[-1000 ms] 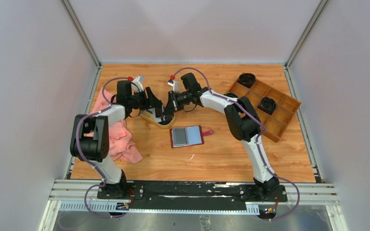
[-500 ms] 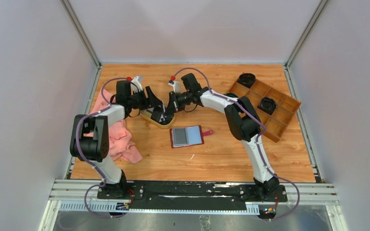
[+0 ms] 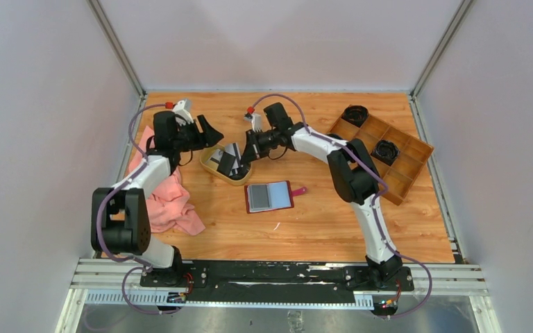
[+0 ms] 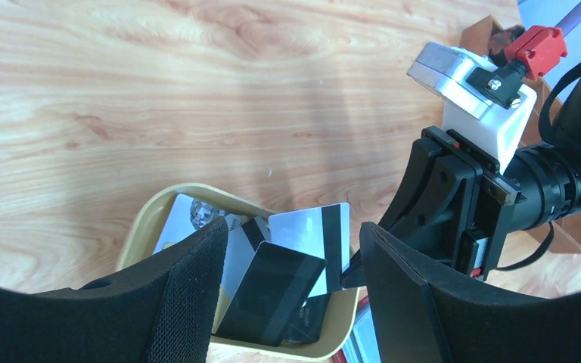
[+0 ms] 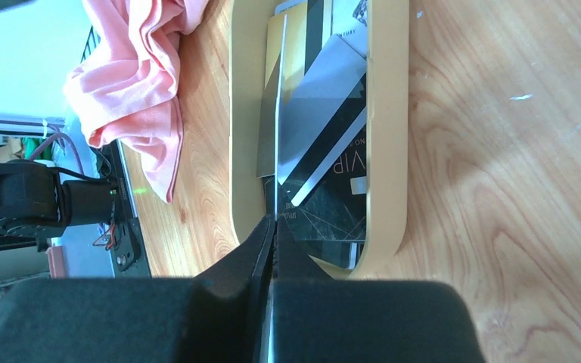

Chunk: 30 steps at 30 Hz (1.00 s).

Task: Put the credit cards into the card holder
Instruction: Pick up the credit card from the storage box.

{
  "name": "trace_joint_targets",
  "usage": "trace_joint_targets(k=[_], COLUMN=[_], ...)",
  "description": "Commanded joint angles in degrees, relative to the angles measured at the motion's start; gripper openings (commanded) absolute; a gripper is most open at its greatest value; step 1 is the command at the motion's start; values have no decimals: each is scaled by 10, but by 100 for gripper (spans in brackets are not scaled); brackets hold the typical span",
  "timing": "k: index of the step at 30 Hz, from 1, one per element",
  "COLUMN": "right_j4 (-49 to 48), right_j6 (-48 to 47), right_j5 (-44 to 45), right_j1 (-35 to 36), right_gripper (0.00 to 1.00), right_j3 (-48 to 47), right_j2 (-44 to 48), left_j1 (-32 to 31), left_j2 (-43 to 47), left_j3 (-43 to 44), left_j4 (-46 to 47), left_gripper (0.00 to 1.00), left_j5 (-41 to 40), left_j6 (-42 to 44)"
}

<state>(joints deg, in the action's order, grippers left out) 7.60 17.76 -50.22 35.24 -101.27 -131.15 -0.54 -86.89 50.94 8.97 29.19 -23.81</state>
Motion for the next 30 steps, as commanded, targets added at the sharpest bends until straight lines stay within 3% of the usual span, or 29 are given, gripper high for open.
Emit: trace_joint_targets(k=[1,9,12,15,19,22,27,30], right_j4=[28,46,57,62,61,29,-188,-202], right_j6=[-48,-98,-117,-128,-125,-75,129,160], right_j5=[6,-23,-24,-28,-63,-121,-243,-290], right_j1=[-12,-24,-32,-39,-49,-62,-93,-98], right_gripper=[0,0,0,0,0,0,0,0], right_j3=[-4,0,0,7,21,43,137,164], right_j2=[43,71,85,99,118,142,200,215], left_j1=[4,38,54,65,70,70,55,5], left_j2=[53,142,165,179,179,167,154,167], left_j3=[-17,-37,-45,-49,-45,-41,-49,-59], left_j4=[7,9,9,10,10,11,23,29], left_gripper=[68,70,79,99,100,99,96,95], left_j5=[-36,-59,-57,-54,8,84,201,223], left_j6=[18,29,18,-13,-41,-70,-112,-92])
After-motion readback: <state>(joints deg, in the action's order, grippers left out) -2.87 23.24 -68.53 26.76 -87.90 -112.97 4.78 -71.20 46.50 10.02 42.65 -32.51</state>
